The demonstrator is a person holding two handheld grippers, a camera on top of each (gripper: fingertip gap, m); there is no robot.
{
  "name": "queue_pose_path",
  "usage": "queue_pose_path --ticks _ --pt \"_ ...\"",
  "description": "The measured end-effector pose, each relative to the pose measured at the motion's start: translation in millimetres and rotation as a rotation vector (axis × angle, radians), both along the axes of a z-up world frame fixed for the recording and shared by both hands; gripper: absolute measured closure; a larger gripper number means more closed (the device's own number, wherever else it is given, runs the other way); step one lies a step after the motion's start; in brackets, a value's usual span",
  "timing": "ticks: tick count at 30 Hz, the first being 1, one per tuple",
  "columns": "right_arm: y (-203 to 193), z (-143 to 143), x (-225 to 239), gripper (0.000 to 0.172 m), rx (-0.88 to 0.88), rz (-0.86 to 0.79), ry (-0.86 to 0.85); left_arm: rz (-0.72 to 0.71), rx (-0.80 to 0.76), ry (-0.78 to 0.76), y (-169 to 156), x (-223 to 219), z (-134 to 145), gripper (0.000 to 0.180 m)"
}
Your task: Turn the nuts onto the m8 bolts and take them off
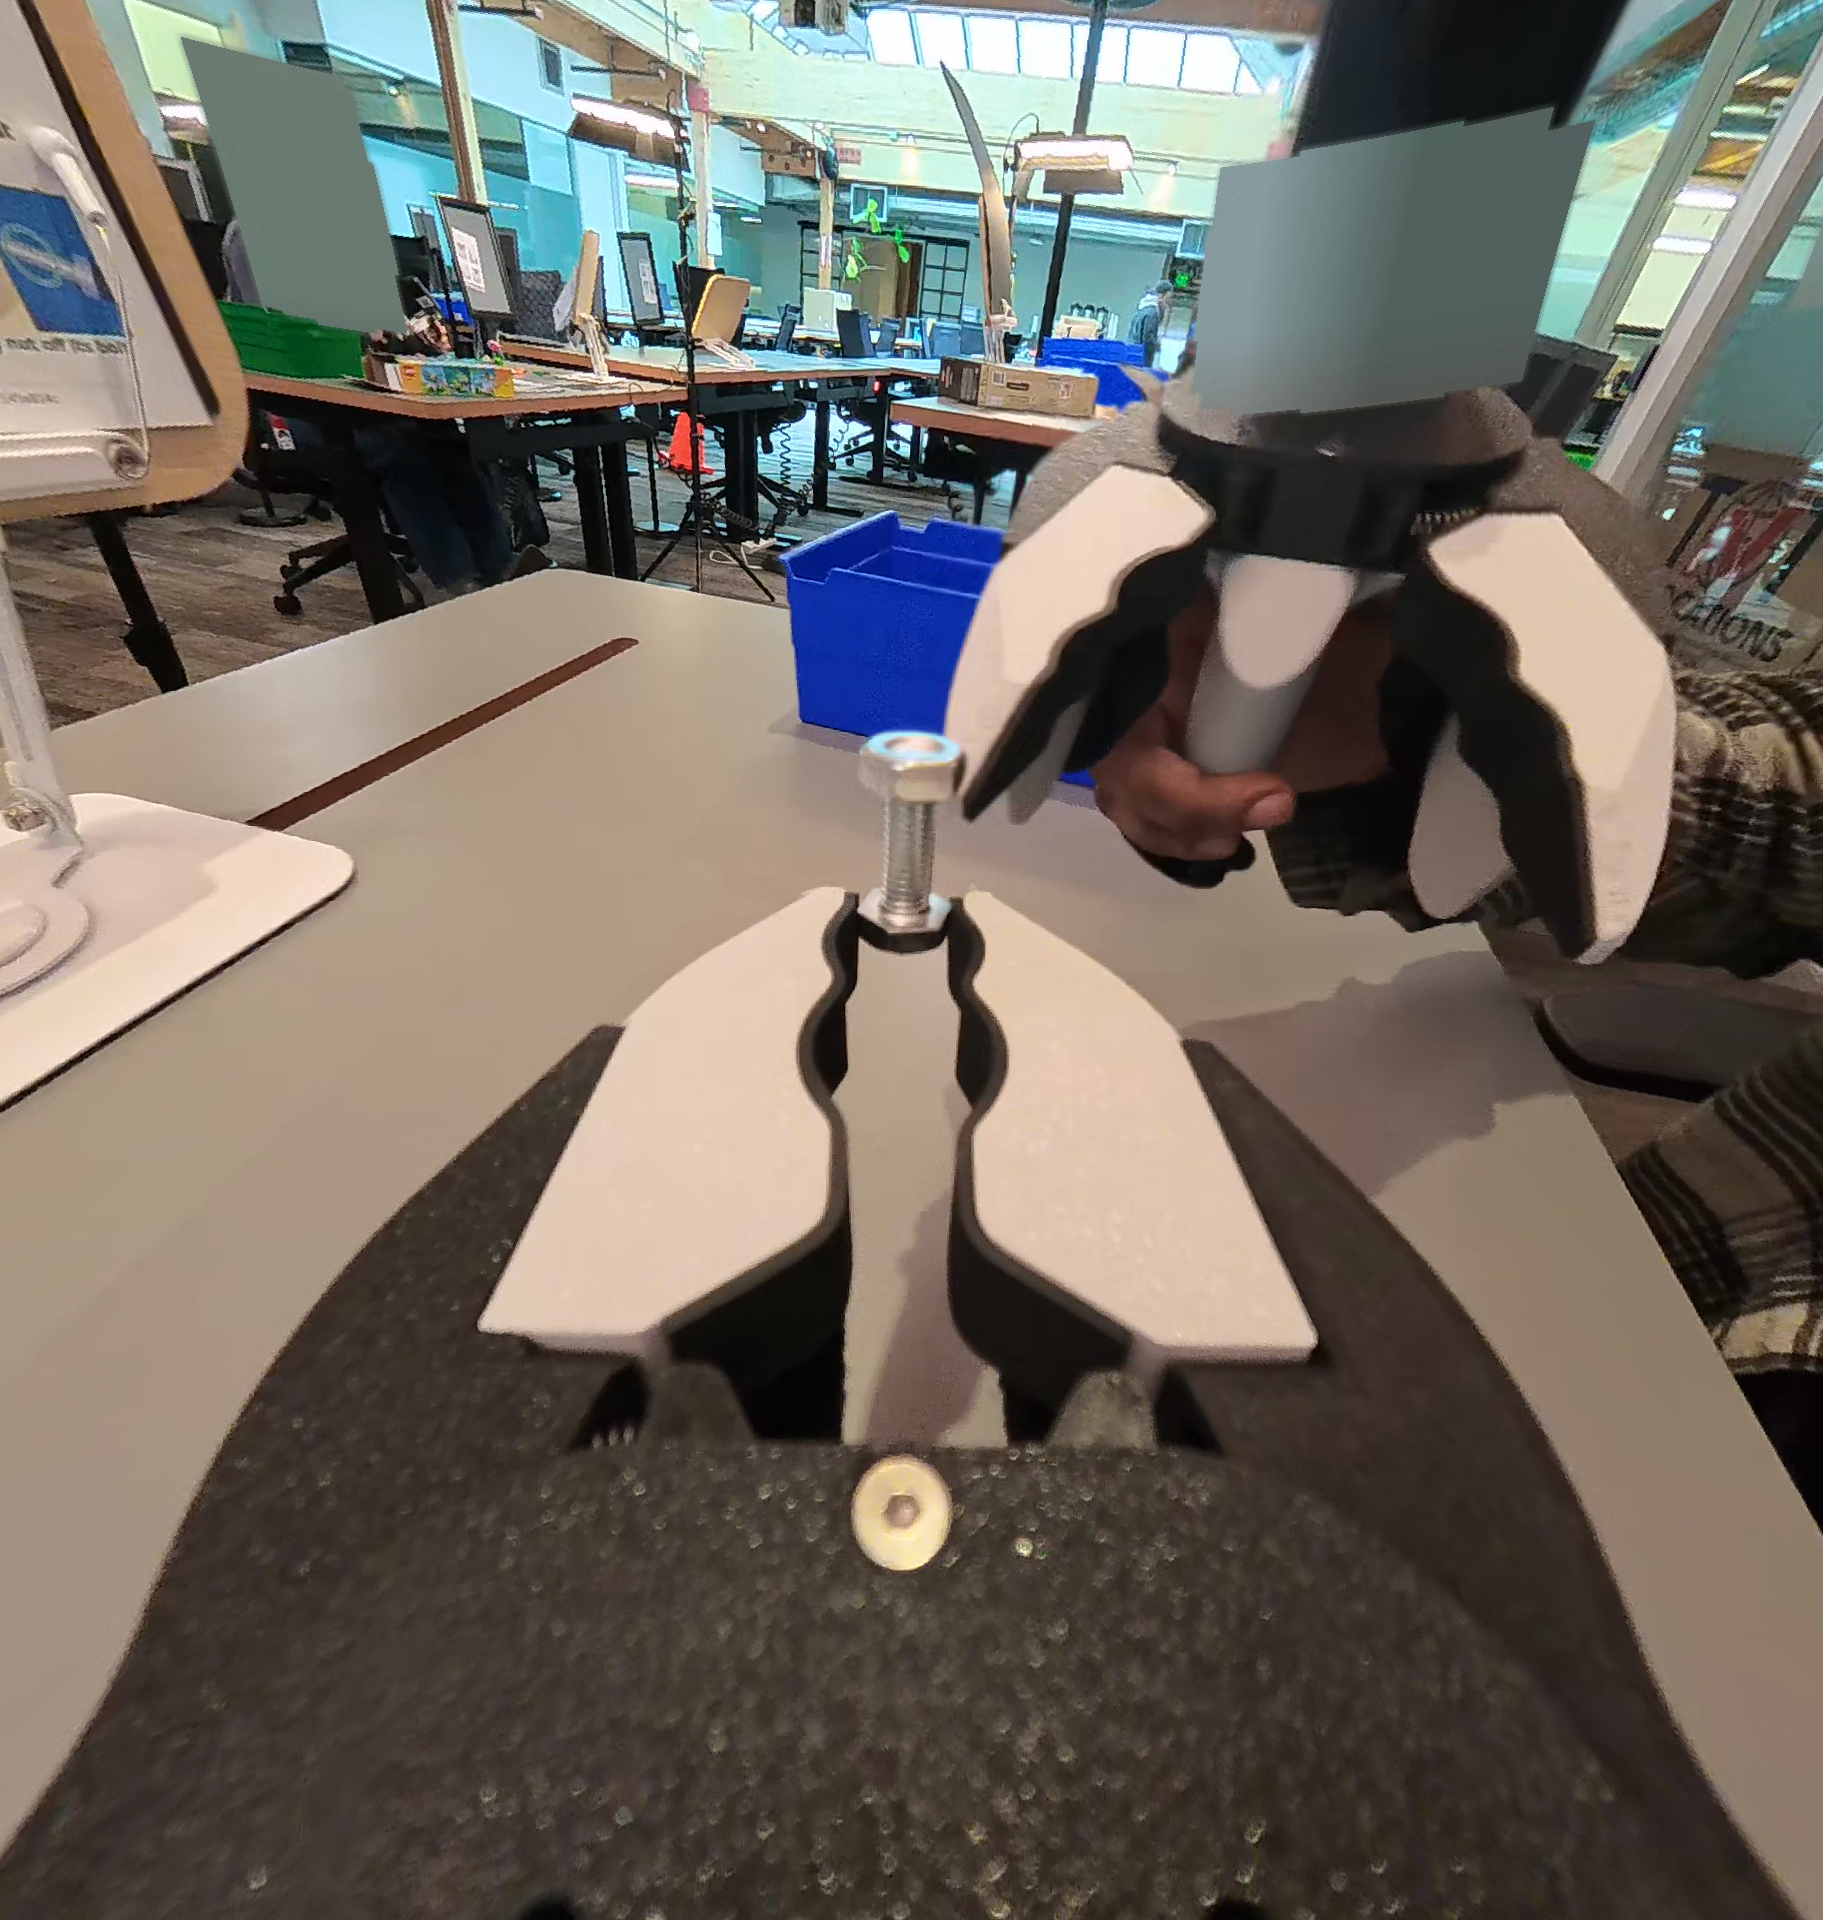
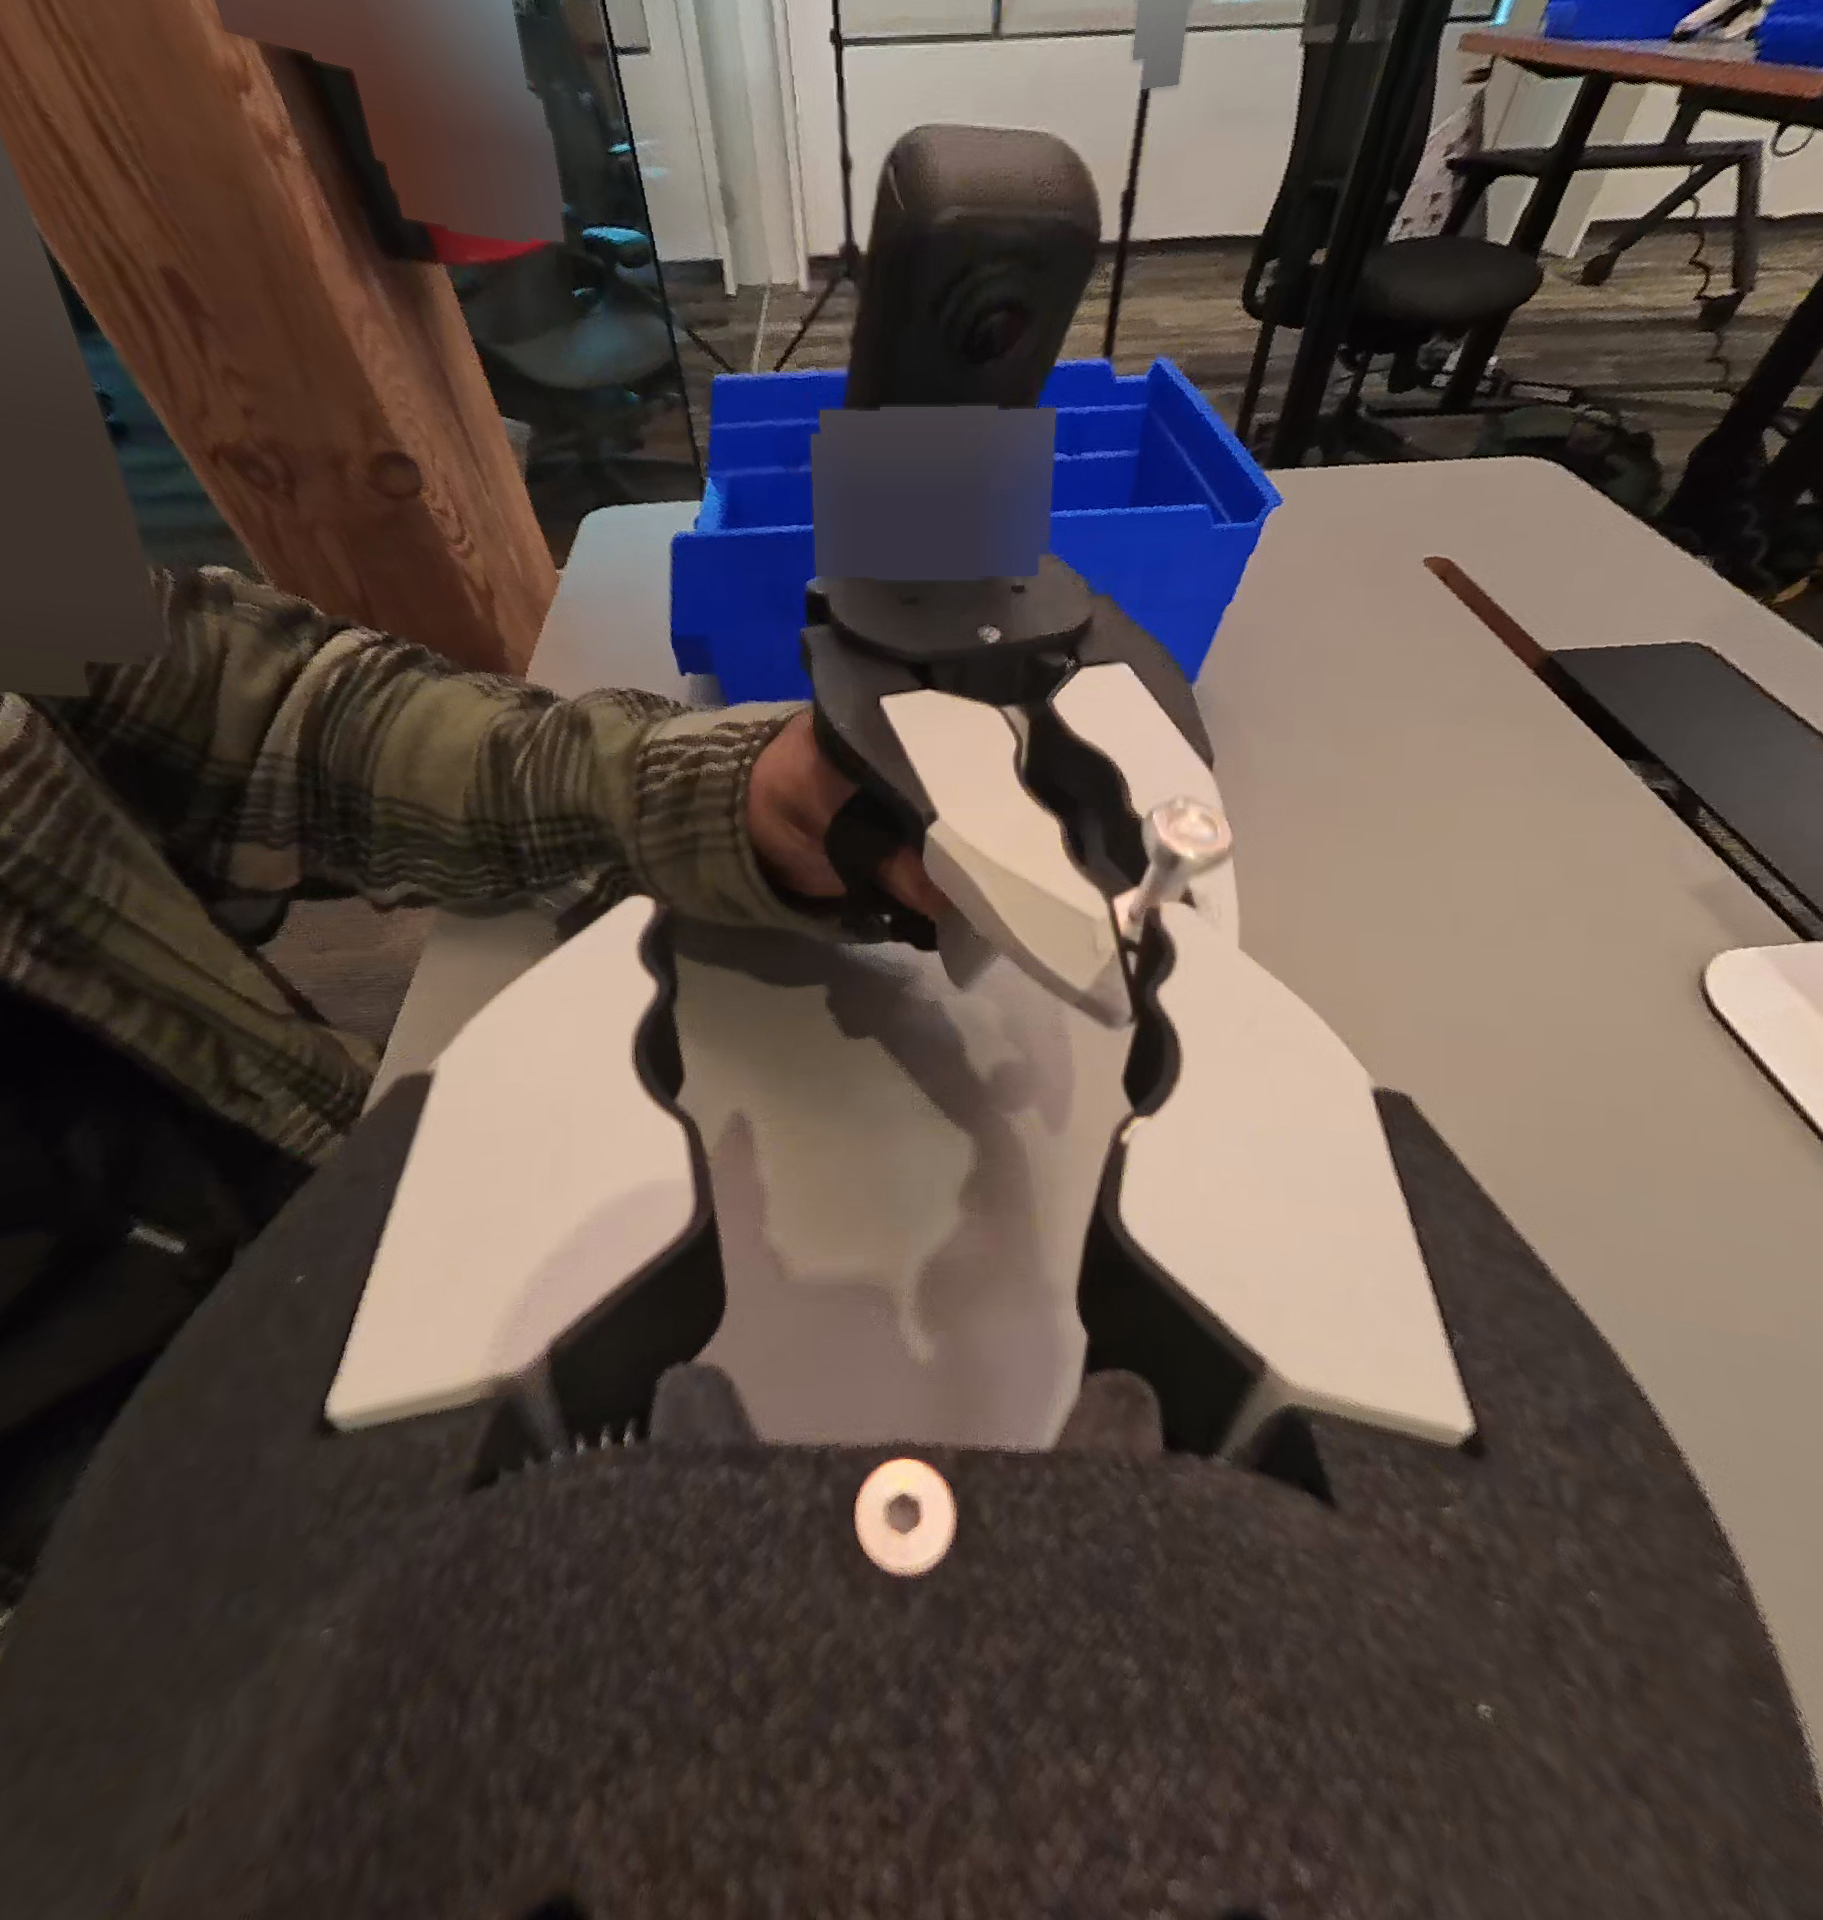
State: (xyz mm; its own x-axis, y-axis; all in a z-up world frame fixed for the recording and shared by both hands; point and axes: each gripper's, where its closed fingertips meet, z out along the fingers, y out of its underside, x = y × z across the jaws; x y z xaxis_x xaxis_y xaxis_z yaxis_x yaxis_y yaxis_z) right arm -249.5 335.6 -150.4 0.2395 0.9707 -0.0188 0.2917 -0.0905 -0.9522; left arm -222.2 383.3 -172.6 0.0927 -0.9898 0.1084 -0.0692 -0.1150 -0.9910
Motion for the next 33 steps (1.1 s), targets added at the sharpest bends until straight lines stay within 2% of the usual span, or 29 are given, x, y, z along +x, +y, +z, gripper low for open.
queue_pose_path --ticks 5,9,11,16,19,22,27,30,31,33 --pt "17 12 1 0.083 -0.004 -0.053 0.048 -0.01 -0.001 0.002 -2 2 -1 0.165" --pt "8 6 -5 0.082 -0.009 -0.021 0.03 -0.006 0.005 0.009 -3 2 -1 0.165" --pt "0 5 0 0.089 0.01 -0.018 0.018 0.001 0.004 0.007 -1 0 0 0.165" --pt "17 15 -1 0.085 0.018 -0.062 0.044 -0.017 -0.004 0.003 -4 3 -1 0.165" --pt "10 8 -7 0.082 0.0 -0.033 0.028 -0.014 0.003 0.011 -4 3 -2 0.165" --pt "1 5 0 0.087 0.024 -0.041 -0.003 -0.008 -0.002 0.0 -2 1 0 0.165" --pt "18 11 -3 0.084 0.011 -0.063 0.029 -0.019 -0.003 0.002 -5 4 0 0.165" --pt "6 4 -6 0.084 -0.005 -0.03 0.02 -0.009 0.004 0.003 -4 2 1 0.165" --pt "0 3 -3 0.09 0.012 -0.02 0.013 -0.004 0.002 -0.001 -3 1 2 0.165" --pt "1 6 3 0.087 0.025 -0.05 0.017 -0.006 -0.005 -0.005 -1 0 2 0.165"
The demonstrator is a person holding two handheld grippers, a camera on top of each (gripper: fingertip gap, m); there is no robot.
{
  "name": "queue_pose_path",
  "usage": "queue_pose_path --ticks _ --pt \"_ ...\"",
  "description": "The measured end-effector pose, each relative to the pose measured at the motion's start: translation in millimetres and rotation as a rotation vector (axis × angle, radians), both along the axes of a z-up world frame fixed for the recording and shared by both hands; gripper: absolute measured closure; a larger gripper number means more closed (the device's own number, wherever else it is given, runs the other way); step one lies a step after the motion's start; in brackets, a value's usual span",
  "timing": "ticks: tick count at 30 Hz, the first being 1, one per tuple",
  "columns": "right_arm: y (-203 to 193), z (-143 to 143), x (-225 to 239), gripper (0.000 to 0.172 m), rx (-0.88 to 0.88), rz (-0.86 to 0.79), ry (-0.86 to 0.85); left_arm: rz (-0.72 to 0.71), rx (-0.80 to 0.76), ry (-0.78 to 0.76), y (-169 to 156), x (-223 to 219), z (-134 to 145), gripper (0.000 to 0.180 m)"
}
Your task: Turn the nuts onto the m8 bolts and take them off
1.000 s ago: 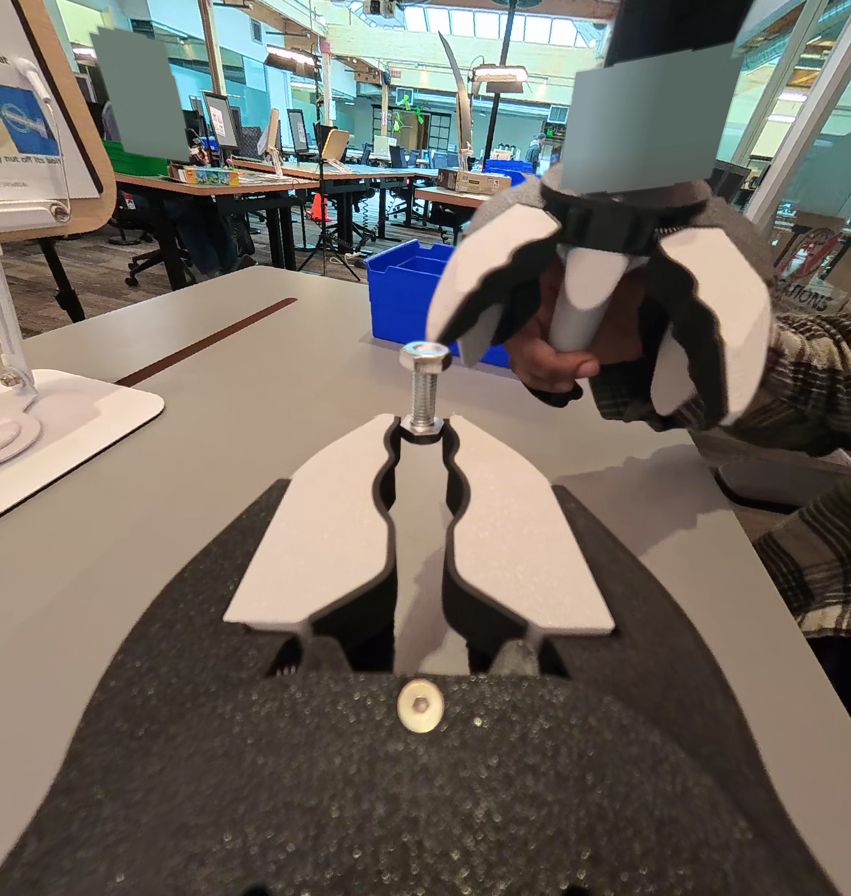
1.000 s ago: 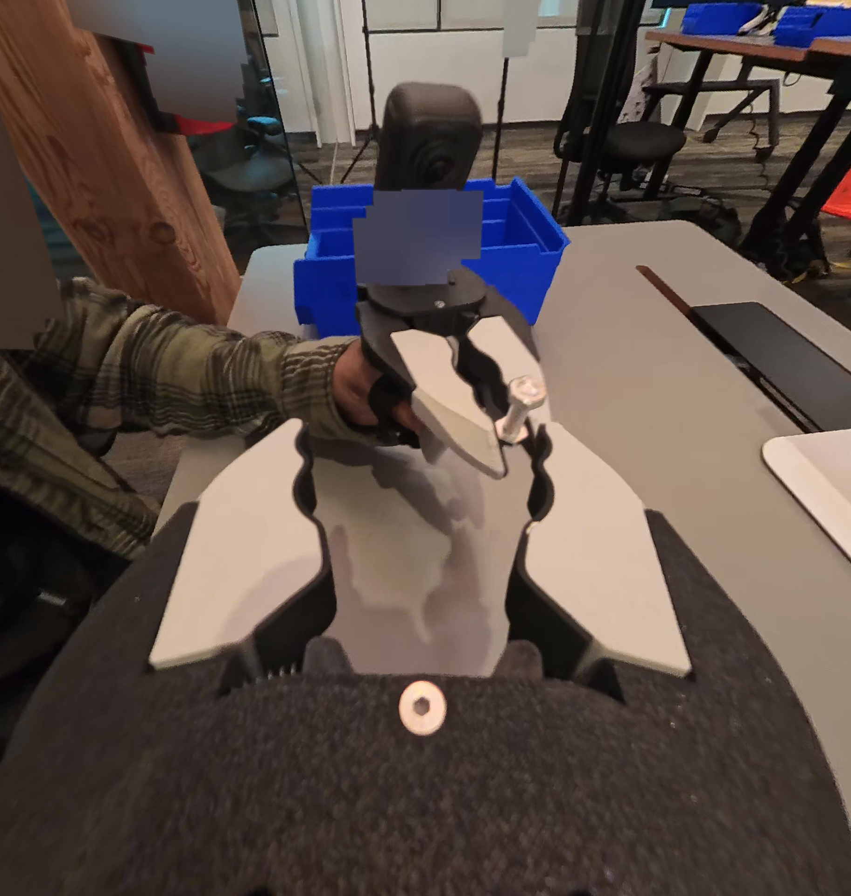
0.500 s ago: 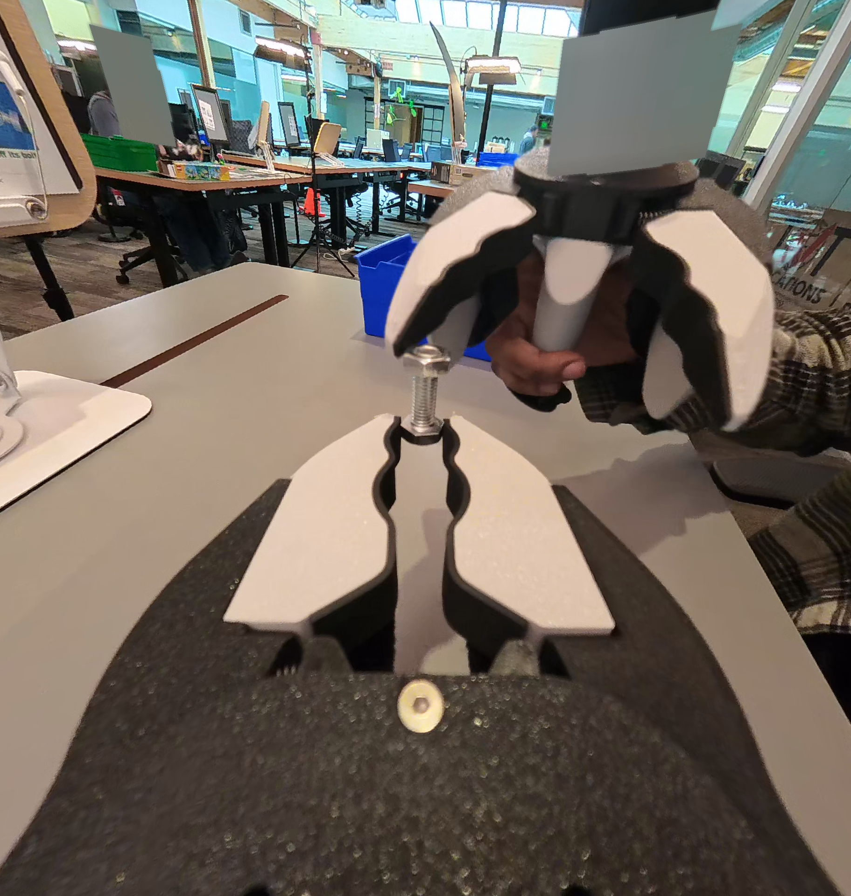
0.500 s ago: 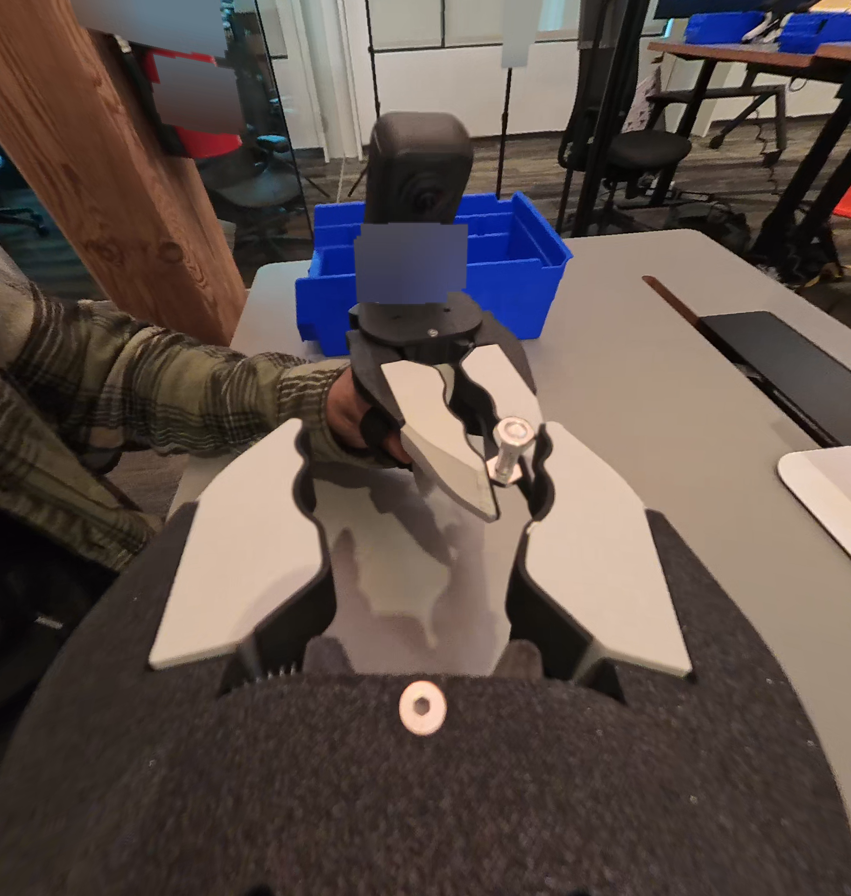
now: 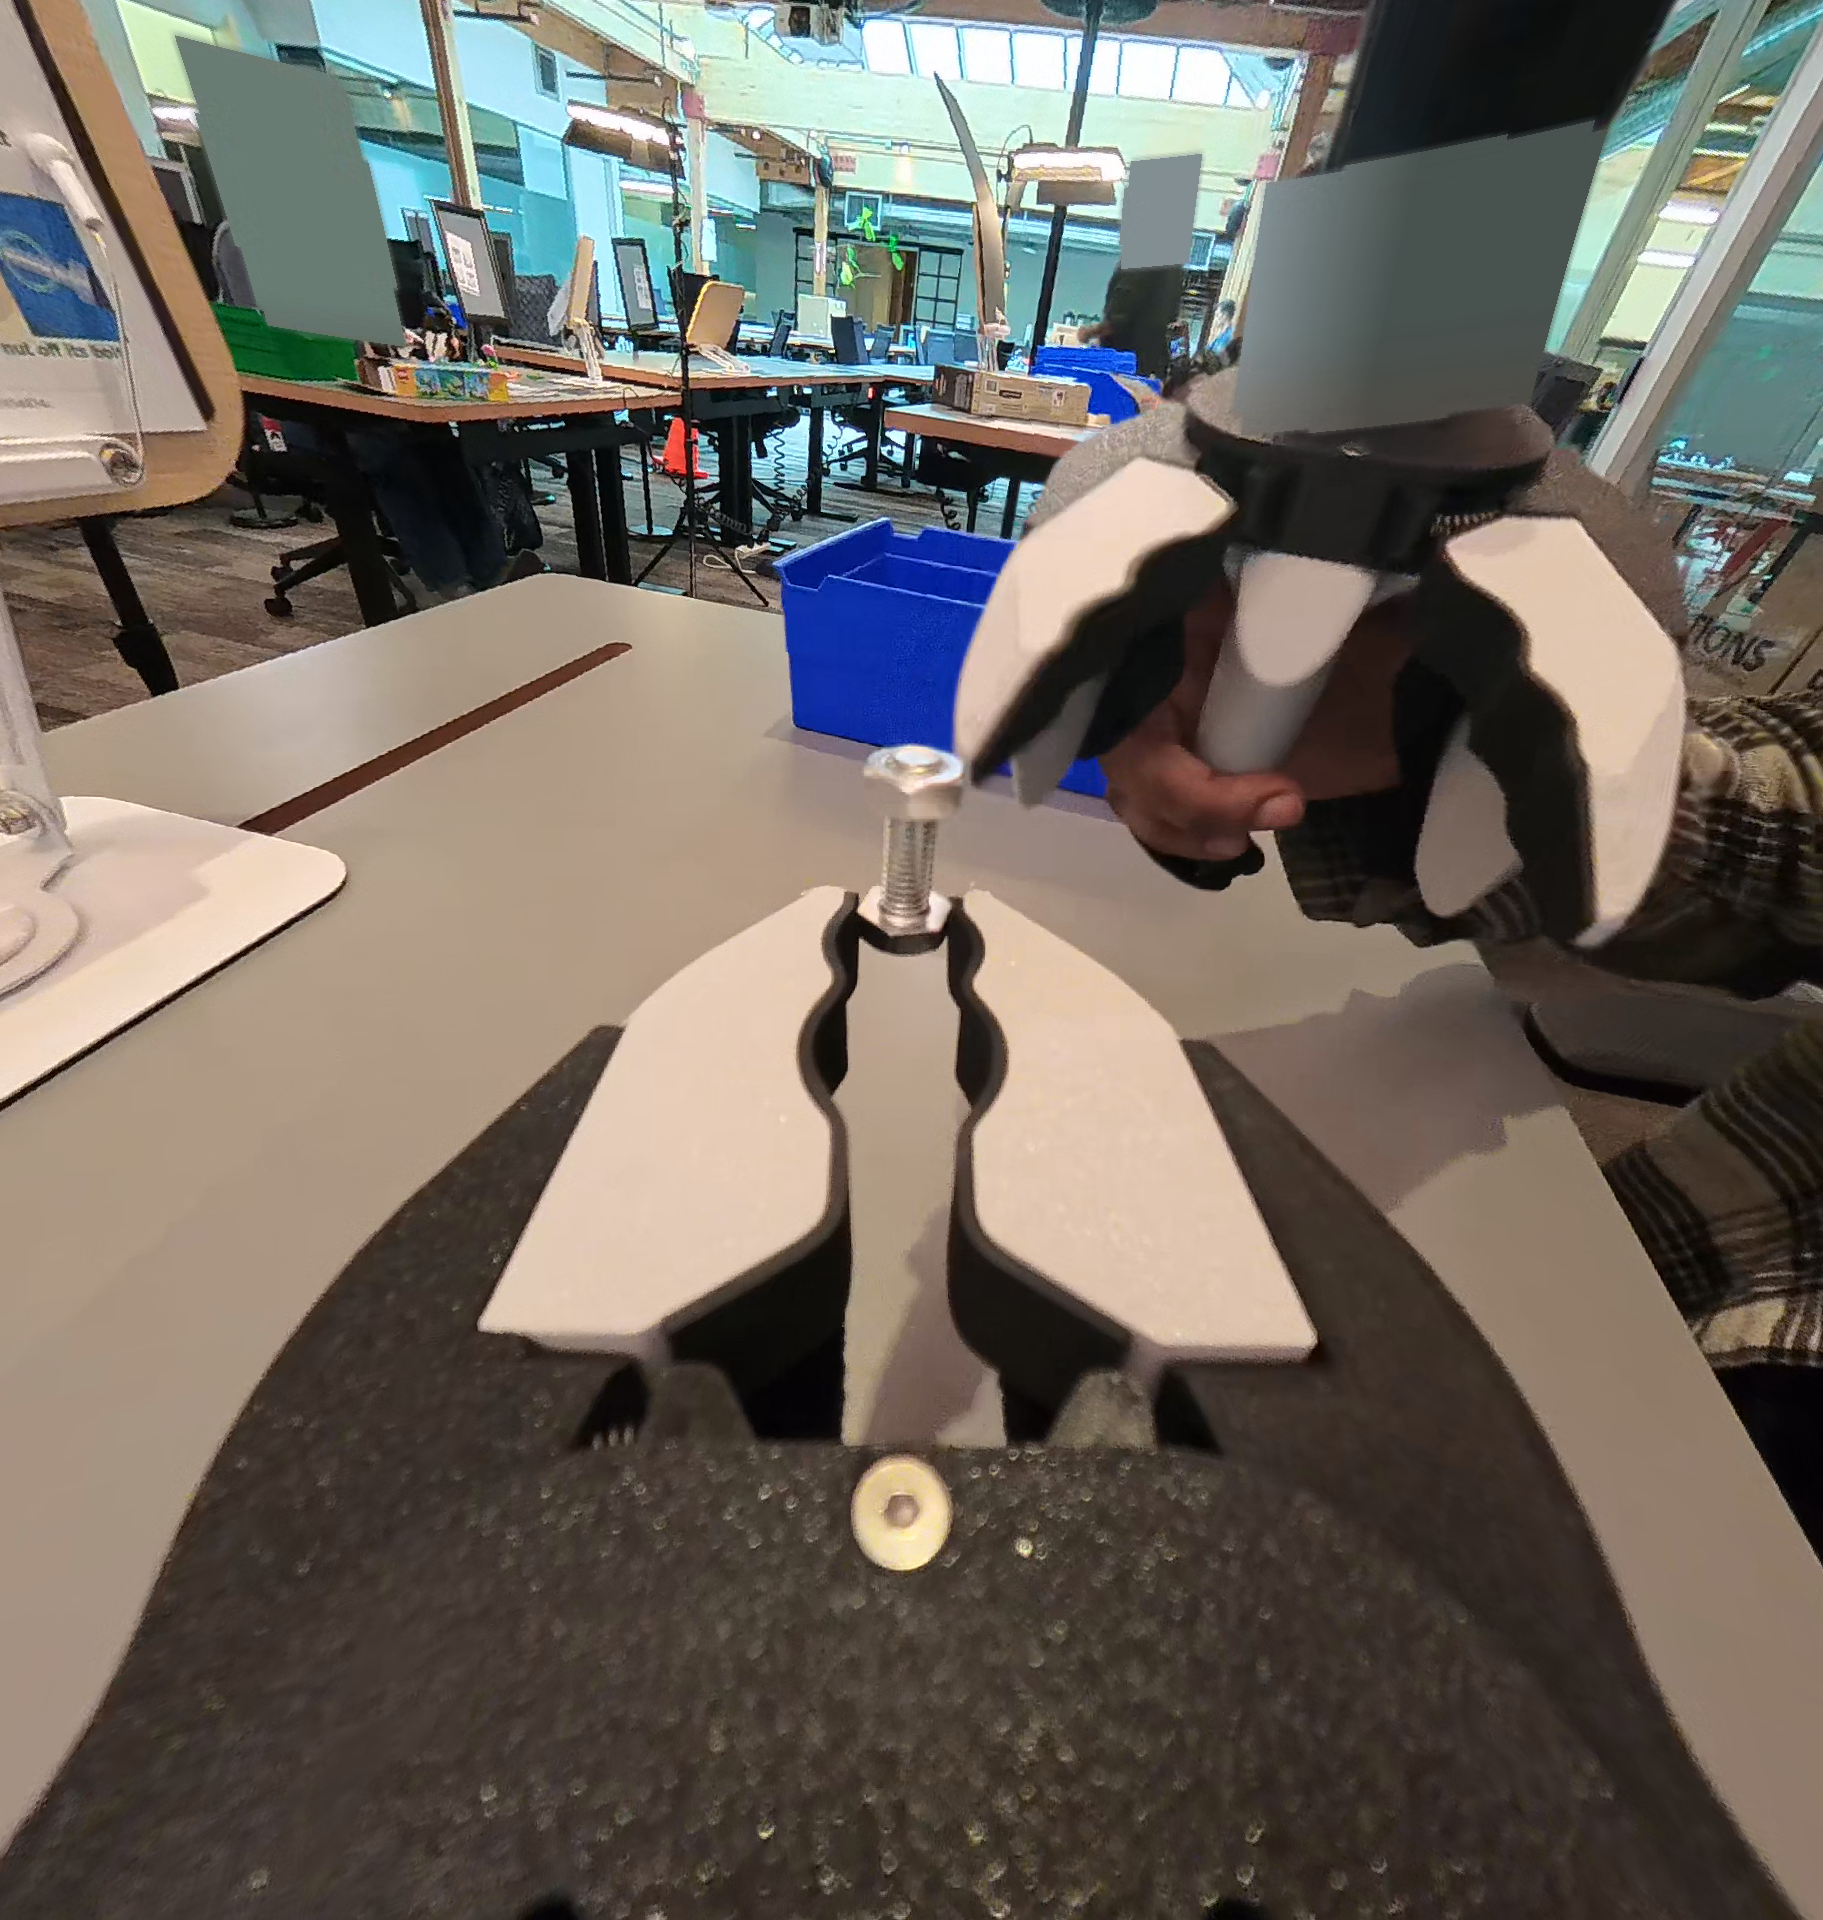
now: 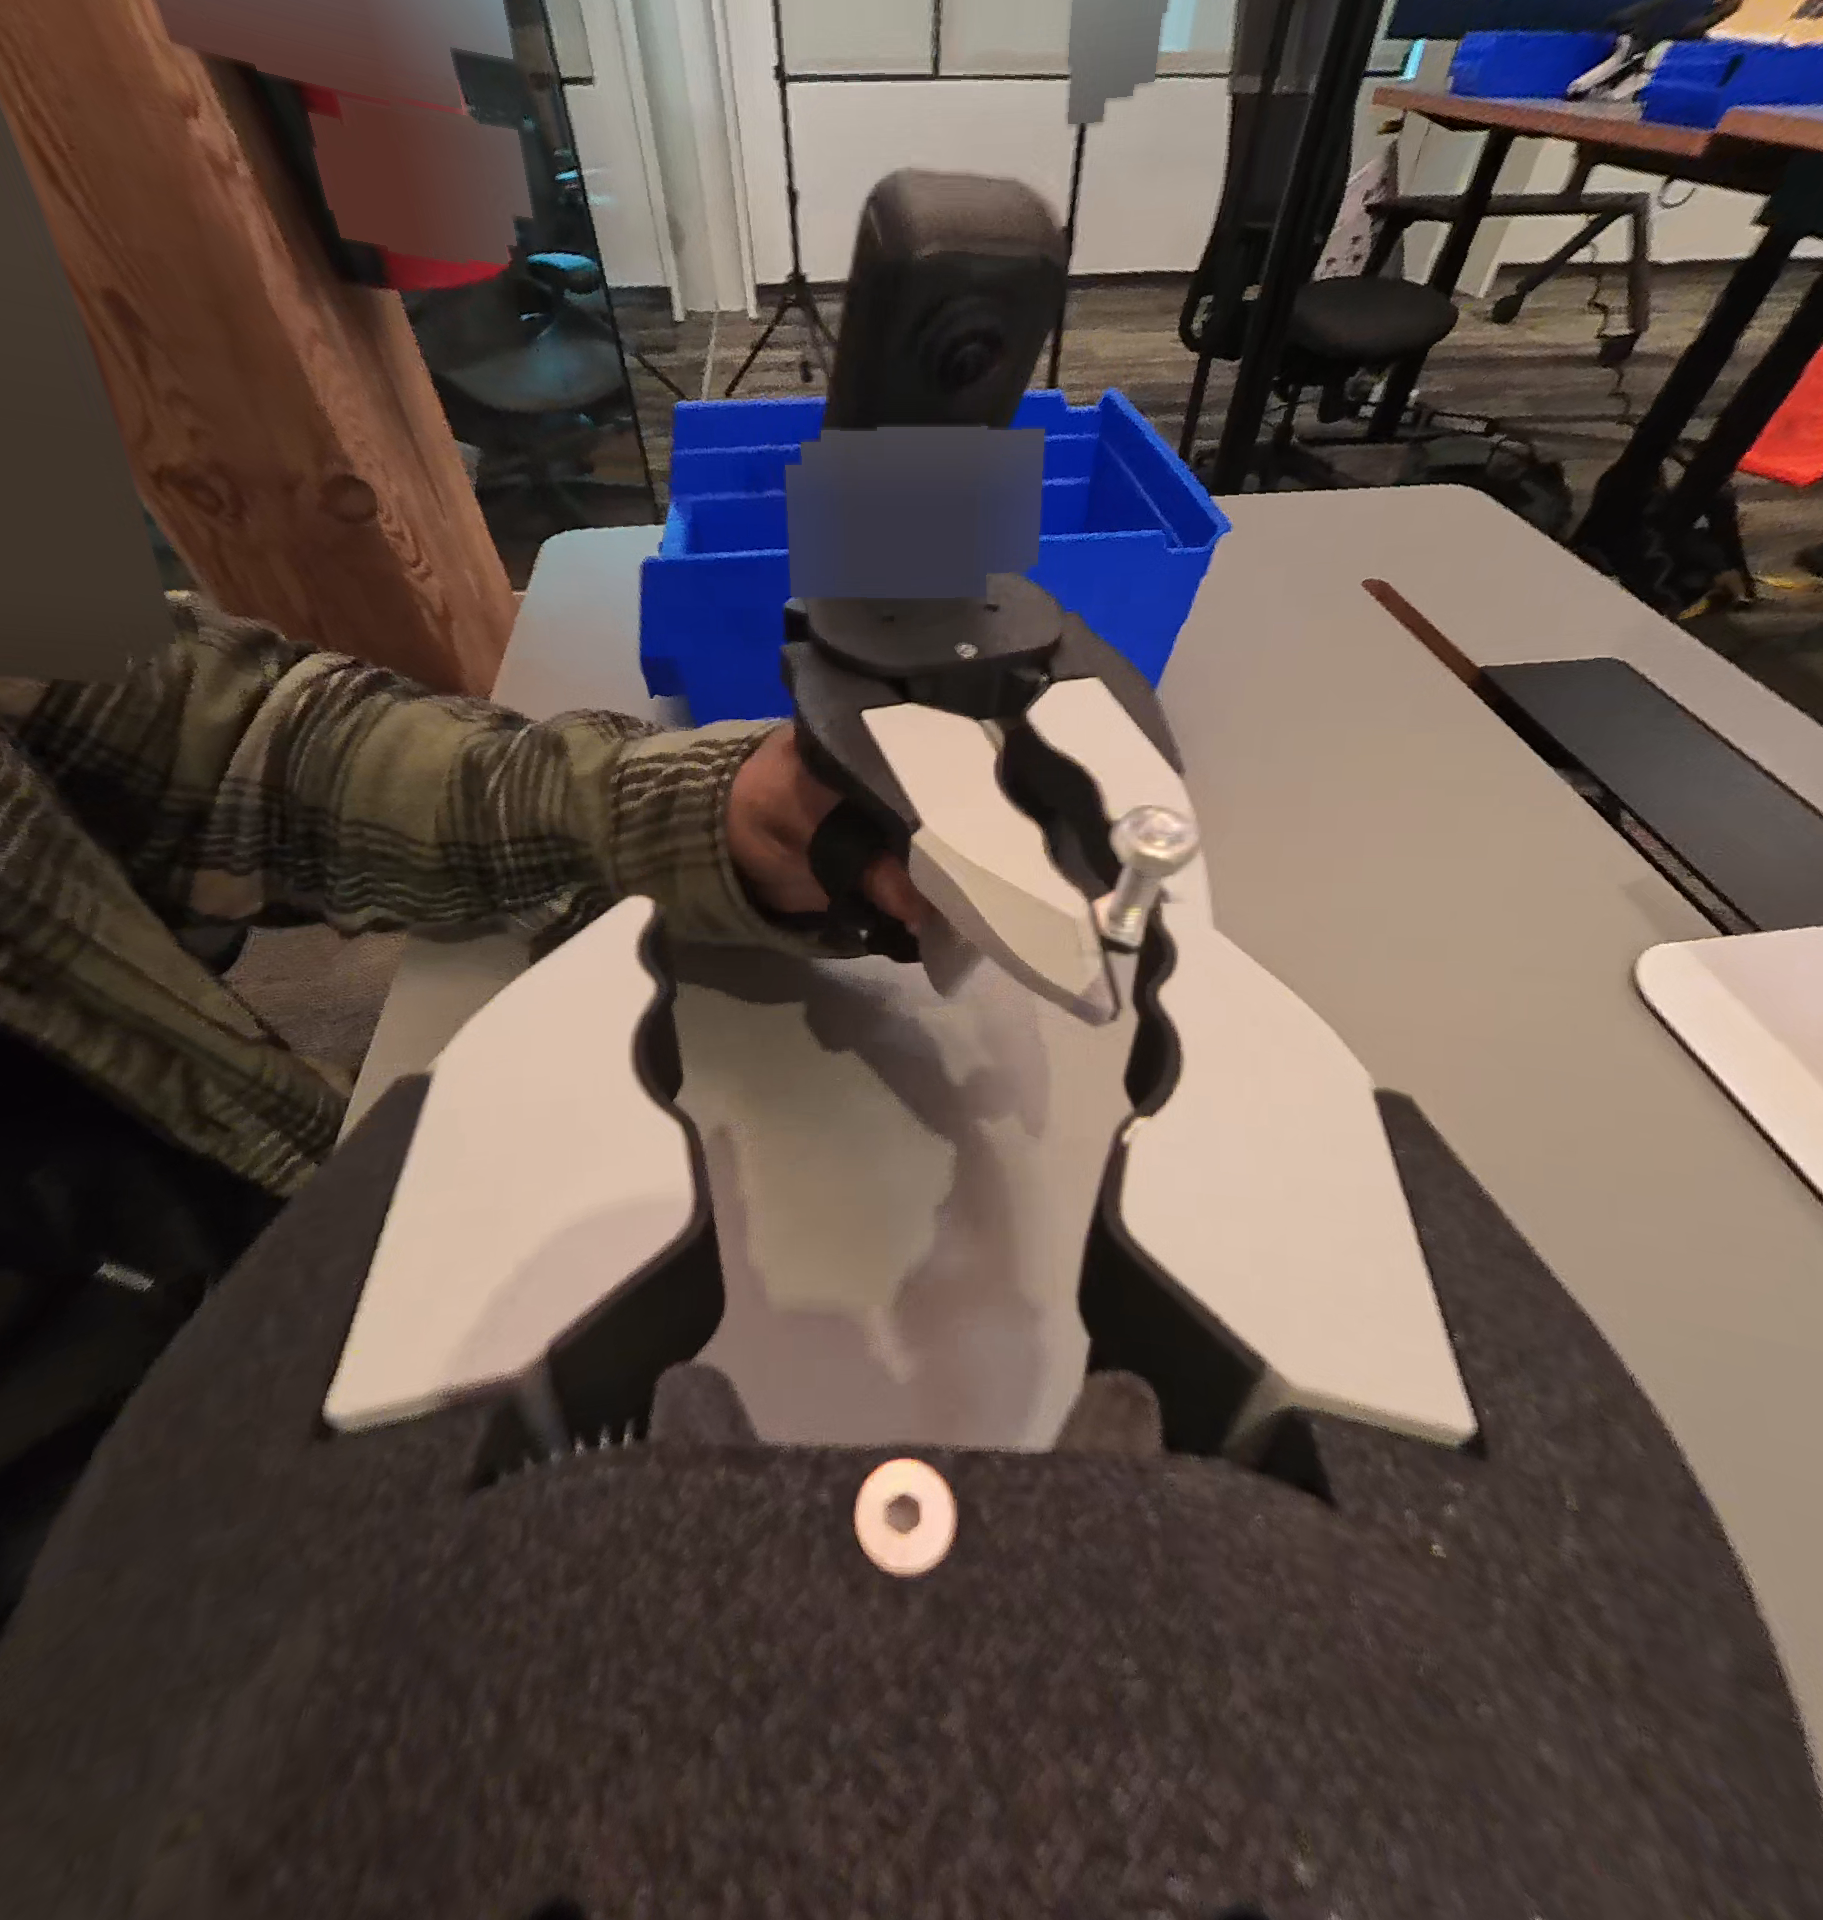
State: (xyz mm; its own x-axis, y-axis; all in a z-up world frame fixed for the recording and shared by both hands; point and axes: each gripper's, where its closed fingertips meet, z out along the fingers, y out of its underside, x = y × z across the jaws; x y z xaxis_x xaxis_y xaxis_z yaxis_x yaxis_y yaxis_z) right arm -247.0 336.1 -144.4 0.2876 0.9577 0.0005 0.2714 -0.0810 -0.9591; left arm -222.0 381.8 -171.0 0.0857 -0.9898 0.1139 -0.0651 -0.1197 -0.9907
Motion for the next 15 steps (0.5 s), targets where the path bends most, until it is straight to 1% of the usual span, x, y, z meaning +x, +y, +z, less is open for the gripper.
queue_pose_path --ticks 2,4,6,7,9,13,15 --pt "10 7 1 0.085 -0.003 -0.018 0.035 -0.01 -0.001 0.003 -2 2 -1 0.165" --pt "18 8 -3 0.086 -0.019 -0.012 0.052 -0.016 0.004 0.008 -4 4 -2 0.165" --pt "12 3 -8 0.088 -0.043 0.026 0.045 -0.012 0.009 0.015 -5 5 -2 0.165" --pt "7 1 -8 0.085 -0.035 0.029 0.036 -0.008 0.012 0.016 -4 4 -2 0.165" --pt "-1 -3 -3 0.089 -0.003 0.022 0.003 0.0 0.007 0.007 -2 1 0 0.165" --pt "14 7 0 0.087 -0.006 -0.013 0.053 -0.009 0.003 0.006 -3 2 -1 0.165" --pt "17 5 -6 0.086 -0.03 0.007 0.06 -0.01 0.008 0.012 -4 3 -1 0.165"
